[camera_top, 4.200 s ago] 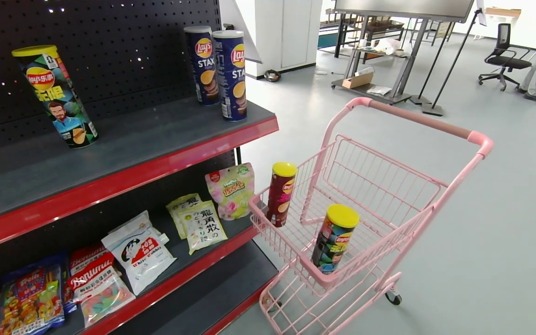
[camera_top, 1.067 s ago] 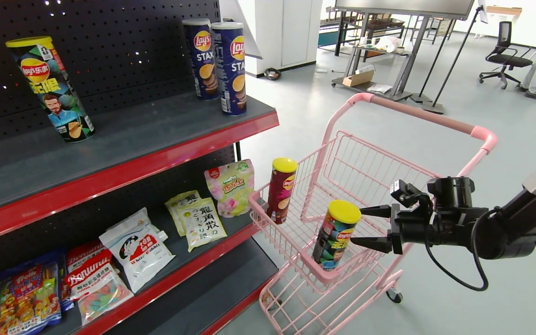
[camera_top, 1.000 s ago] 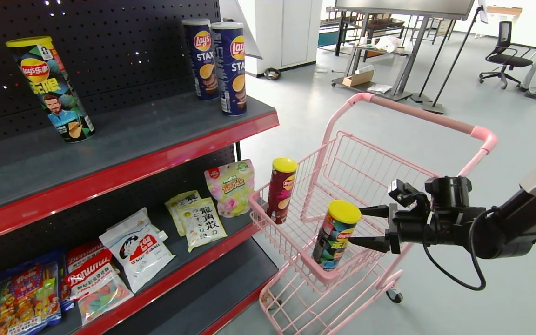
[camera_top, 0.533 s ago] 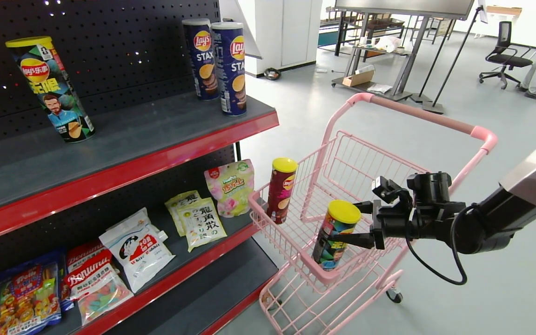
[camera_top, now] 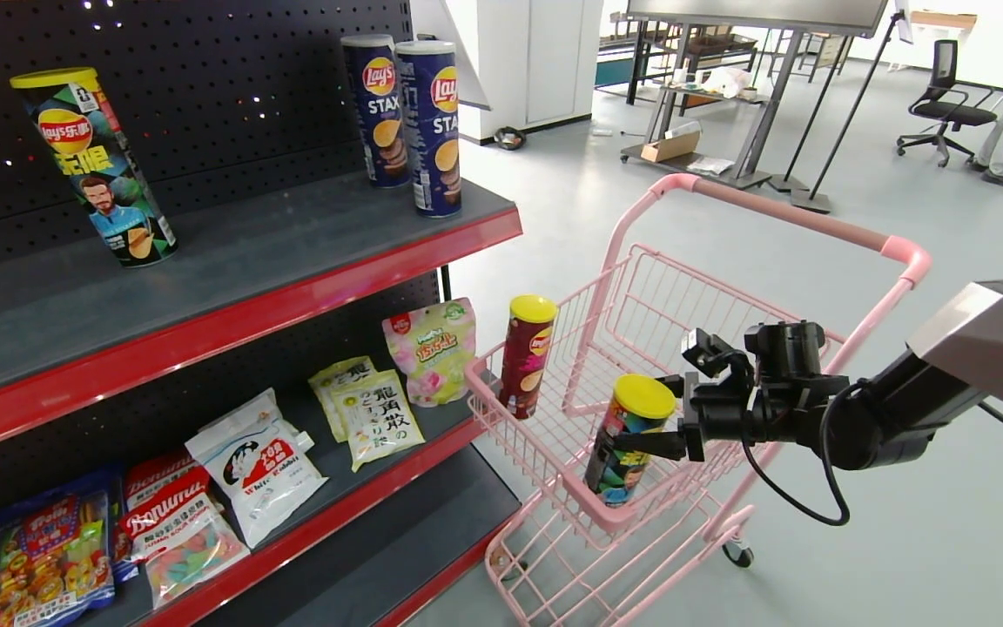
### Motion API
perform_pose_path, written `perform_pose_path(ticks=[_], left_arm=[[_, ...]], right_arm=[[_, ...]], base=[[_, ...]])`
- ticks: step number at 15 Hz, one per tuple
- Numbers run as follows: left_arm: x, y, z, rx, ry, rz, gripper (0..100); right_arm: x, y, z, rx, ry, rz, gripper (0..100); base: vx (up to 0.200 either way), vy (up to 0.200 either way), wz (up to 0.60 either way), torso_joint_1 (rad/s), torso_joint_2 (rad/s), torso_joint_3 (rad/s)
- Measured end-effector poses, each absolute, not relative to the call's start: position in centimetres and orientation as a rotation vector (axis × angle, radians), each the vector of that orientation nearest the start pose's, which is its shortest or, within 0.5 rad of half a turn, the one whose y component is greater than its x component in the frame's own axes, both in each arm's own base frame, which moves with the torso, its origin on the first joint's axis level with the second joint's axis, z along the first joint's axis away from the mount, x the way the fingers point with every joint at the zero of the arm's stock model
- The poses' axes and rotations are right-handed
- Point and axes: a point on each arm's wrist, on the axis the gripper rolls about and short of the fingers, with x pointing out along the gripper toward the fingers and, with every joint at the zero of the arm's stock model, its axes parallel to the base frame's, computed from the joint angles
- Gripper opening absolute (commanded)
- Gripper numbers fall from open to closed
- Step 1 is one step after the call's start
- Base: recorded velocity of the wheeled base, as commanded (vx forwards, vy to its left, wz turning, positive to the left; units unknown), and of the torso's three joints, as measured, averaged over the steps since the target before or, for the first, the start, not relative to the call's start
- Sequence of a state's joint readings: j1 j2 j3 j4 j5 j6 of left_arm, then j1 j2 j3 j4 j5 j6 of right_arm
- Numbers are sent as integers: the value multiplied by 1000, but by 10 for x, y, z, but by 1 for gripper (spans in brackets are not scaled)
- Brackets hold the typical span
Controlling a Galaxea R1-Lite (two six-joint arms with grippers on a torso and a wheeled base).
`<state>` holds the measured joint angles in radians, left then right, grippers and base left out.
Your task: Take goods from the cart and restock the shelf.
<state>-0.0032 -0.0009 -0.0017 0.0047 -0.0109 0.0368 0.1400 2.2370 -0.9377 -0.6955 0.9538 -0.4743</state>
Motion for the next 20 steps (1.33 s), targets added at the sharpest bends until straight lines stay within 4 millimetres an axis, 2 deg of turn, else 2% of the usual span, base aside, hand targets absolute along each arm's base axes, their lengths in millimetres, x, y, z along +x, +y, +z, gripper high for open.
perform_pose_path(ticks=[7,11,13,16,18,20], left_arm=[[-23,0,75,45,2,-18,100],[-23,0,75,49,2,-19,100],[-23,0,75,49,2,-19,100],[-23,0,75,47,1,-19,100],[-23,0,75,44,2,-19,100],[-23,0,75,43,1,-19,100]], right_arm=[[374,73,31,-167,307,1161,0],[368,68,60,-136,297,1101,0],[360,68,96,-104,270,1021,0],[330,67,172,-107,139,844,0],[303,65,204,-117,67,759,0],[271,60,222,-127,37,726,0]], base=[[0,0,0,0,0,0],[0,0,0,0,0,0],[0,0,0,0,0,0],[0,0,0,0,0,0],[0,0,0,0,0,0],[0,0,0,0,0,0]])
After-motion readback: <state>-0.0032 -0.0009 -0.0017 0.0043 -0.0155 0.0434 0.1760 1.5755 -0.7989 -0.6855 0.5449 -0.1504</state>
